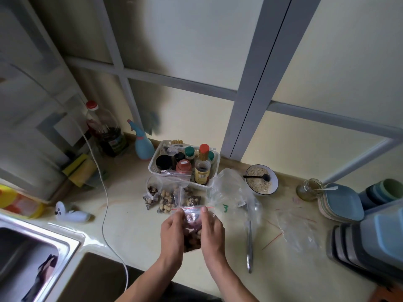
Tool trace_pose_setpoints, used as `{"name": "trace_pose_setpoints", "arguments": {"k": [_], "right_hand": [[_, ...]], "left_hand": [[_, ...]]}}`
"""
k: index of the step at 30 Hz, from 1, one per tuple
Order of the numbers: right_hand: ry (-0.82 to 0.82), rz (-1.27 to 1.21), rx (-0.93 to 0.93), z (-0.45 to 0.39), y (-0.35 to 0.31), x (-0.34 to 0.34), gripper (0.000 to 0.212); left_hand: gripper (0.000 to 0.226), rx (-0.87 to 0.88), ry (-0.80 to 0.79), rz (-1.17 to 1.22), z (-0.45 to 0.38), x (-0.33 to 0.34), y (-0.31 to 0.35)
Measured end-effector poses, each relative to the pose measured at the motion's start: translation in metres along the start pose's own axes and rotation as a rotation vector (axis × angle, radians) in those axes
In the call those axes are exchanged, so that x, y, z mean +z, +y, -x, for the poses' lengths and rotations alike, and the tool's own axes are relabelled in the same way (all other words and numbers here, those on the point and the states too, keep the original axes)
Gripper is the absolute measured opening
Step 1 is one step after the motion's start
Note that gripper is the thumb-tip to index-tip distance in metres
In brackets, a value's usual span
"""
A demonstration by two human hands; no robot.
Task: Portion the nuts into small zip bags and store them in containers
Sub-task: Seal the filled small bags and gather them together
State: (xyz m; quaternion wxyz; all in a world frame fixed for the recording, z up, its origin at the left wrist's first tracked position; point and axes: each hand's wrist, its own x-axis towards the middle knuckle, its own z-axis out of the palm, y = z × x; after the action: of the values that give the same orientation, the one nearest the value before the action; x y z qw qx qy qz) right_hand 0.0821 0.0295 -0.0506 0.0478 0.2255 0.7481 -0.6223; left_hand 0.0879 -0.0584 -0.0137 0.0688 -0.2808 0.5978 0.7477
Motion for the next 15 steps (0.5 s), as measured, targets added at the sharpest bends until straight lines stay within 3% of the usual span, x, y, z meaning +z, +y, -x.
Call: {"name": "trace_pose_setpoints", "arguments": {"k": [6, 15], "right_hand": [[0.075, -0.047, 0.0, 0.004, -0.003, 0.002, 0.057], [0.065, -0.085, 0.113, 0.008, -0.005, 0.004, 0.057]], "left_hand": [[0.059, -0.088, 0.11, -0.012, -0.004, -0.007, -0.007], [0.044, -0.362, 0.166, 0.148, -0.003, -0.009, -0.017]]}}
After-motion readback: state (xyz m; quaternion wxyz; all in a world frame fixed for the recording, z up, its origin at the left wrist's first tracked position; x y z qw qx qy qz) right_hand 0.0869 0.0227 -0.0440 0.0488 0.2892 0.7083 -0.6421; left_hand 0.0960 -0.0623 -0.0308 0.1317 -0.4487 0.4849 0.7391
